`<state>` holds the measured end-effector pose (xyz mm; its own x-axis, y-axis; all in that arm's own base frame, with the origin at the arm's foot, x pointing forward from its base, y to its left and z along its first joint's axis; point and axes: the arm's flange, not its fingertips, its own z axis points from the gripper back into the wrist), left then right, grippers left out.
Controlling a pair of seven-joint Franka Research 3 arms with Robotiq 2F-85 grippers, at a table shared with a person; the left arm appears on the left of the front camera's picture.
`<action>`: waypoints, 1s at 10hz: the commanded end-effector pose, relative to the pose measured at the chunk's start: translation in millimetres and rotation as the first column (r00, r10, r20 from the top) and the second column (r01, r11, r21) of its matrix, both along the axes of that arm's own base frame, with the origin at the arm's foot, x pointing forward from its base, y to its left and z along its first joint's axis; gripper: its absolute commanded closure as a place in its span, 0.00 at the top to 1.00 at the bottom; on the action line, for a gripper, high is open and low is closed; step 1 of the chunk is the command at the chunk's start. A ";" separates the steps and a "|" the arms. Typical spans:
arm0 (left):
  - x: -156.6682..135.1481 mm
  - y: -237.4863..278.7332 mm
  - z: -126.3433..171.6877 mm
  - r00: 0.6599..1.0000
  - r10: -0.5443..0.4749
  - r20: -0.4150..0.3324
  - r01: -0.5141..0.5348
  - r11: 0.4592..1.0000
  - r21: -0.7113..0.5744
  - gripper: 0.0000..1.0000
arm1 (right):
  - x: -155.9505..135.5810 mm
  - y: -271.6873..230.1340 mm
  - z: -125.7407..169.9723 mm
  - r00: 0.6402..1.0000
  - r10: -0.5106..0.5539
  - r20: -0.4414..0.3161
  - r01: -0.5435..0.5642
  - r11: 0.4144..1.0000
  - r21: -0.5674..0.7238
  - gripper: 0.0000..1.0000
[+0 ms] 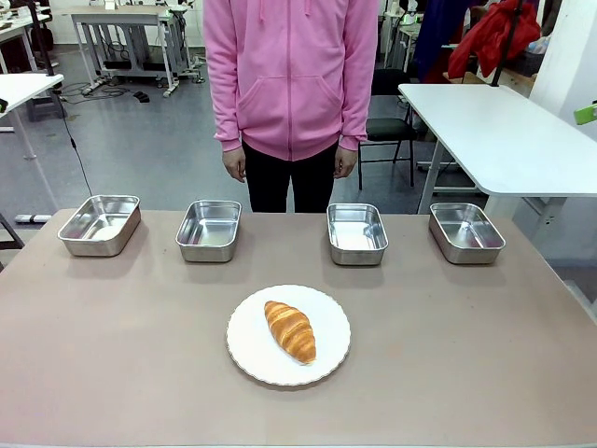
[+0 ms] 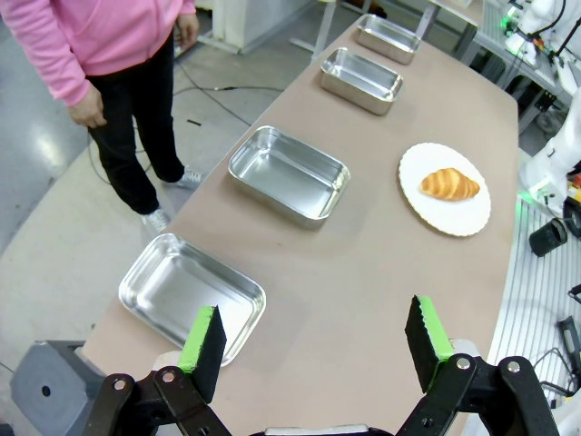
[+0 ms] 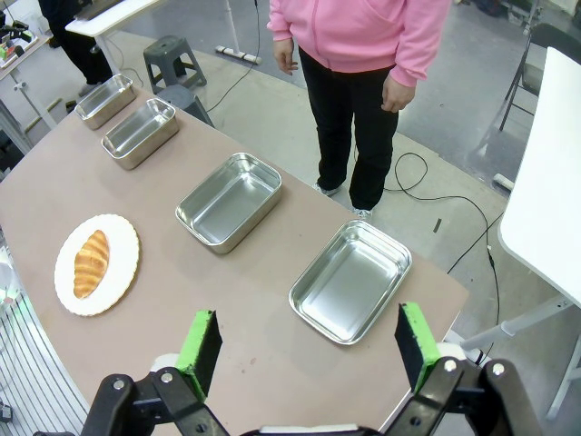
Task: Place the bread in the container.
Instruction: Place the Butter Roll into the Airtight Container indicated by the human.
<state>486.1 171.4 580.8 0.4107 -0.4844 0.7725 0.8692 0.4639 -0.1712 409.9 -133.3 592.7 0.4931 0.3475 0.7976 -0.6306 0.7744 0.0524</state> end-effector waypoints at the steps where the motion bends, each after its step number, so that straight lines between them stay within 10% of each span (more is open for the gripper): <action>1: -1.2 0.6 0.4 1.000 -0.010 0.010 0.010 1.000 -0.001 1.00 | 0.8 -0.7 -2.0 1.000 0.017 0.024 -0.017 1.000 0.010 1.00; 10: -1.2 0.6 0.4 1.000 -0.010 0.010 0.010 1.000 -0.001 1.00 | 0.8 -0.7 -2.0 1.000 0.017 0.024 -0.017 1.000 0.010 1.00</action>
<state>486.1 171.4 580.8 0.4107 -0.4844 0.7725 0.8692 0.4639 -0.1712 409.9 -133.3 592.7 0.4929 0.3477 0.7976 -0.6307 0.7743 0.0522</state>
